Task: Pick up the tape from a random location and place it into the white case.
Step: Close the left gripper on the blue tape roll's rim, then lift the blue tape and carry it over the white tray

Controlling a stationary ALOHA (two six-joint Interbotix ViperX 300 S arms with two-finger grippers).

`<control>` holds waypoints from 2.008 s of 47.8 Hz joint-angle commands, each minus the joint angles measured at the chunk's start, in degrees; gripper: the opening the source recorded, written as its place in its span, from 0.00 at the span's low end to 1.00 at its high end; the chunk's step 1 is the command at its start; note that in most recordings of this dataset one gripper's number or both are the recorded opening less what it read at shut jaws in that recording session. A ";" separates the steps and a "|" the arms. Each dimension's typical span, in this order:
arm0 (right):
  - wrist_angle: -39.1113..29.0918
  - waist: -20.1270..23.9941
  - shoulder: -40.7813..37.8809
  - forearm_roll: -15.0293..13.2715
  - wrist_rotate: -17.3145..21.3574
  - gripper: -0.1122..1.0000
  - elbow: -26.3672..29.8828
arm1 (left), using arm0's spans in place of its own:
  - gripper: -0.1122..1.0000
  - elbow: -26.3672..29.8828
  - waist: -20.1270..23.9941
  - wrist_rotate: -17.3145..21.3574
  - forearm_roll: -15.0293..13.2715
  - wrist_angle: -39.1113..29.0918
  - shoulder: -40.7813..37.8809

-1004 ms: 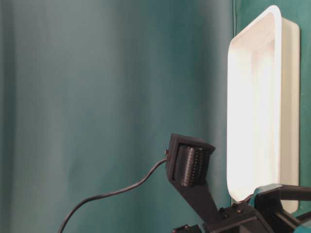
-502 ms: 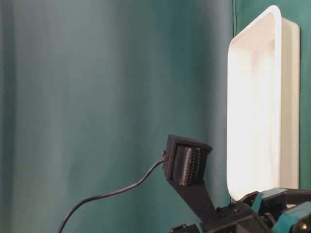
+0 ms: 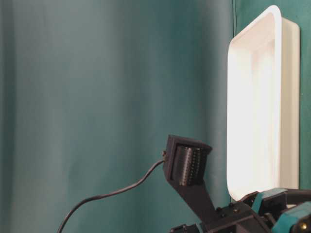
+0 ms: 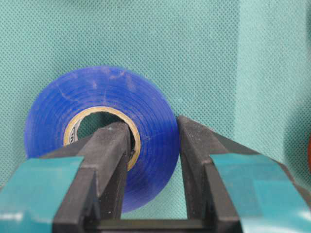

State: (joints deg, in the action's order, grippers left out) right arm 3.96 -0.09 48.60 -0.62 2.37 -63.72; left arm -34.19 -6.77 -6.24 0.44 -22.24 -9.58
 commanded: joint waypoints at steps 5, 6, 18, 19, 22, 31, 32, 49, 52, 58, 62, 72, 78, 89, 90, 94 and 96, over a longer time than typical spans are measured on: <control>0.09 -0.09 -0.18 0.00 -0.09 0.93 1.41 | 0.31 0.44 -0.62 -0.09 -0.18 -0.88 2.29; 0.09 -0.09 -0.18 0.00 -0.09 0.93 1.41 | 0.31 0.44 -0.62 0.00 -0.18 -1.05 2.46; 0.09 -0.09 -0.18 0.00 -0.09 0.93 1.41 | 0.31 0.70 -0.62 -0.09 -0.18 -4.31 7.03; 0.09 -0.09 -0.18 -0.09 -0.09 0.93 1.41 | 0.31 0.79 -0.70 -0.09 -0.18 -4.57 7.47; 0.09 -0.09 -0.18 -0.09 -0.09 0.93 1.41 | 0.31 1.05 -0.70 0.00 -0.18 -5.98 8.70; 0.09 -0.09 -0.18 0.00 -0.09 0.93 1.41 | 0.31 2.29 -0.70 0.00 -0.18 -10.46 13.54; 0.09 -0.09 -0.18 0.00 -0.09 0.93 1.41 | 0.31 2.46 -0.70 0.00 -0.18 -11.16 14.41; 0.09 -0.09 -0.26 0.00 -0.09 0.93 1.49 | 0.31 7.38 -0.62 0.09 0.35 -20.04 20.92; 0.09 -0.09 -0.26 0.00 -0.09 0.93 1.58 | 0.31 8.61 -0.62 0.09 0.35 -21.53 21.97; 0.09 -0.09 -0.26 0.00 -0.09 0.93 1.58 | 0.31 10.90 -0.70 0.09 0.35 -24.70 24.08; 0.09 -0.09 -0.26 -0.09 -0.09 0.93 1.58 | 0.31 12.22 -0.62 0.09 0.53 -26.46 25.14; -0.18 -0.09 -0.26 0.00 -0.09 0.93 1.67 | 0.31 13.27 -0.62 0.18 0.62 -27.86 26.02; -0.35 -0.09 -0.26 -0.09 -0.09 0.93 1.67 | 0.31 13.27 -0.70 0.09 0.62 -27.86 26.02; -0.79 -0.18 -0.26 -0.09 -0.09 0.93 1.67 | 0.31 13.18 -0.62 0.09 0.62 -27.86 26.10; -0.79 -0.09 -0.26 0.00 -0.09 0.93 1.67 | 0.31 13.18 -0.62 0.09 0.62 -27.86 26.10; -0.79 -0.18 -0.26 0.00 -0.09 0.93 1.58 | 0.31 13.18 -0.70 0.09 0.62 -27.86 26.10; -0.79 -0.09 -0.26 0.00 -0.09 0.93 1.58 | 0.31 13.18 -0.62 0.09 0.62 -27.86 26.10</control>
State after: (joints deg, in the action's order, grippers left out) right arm 2.90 -0.09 48.52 -0.62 2.29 -63.72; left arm -22.50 -7.38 -6.15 0.88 -50.27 15.29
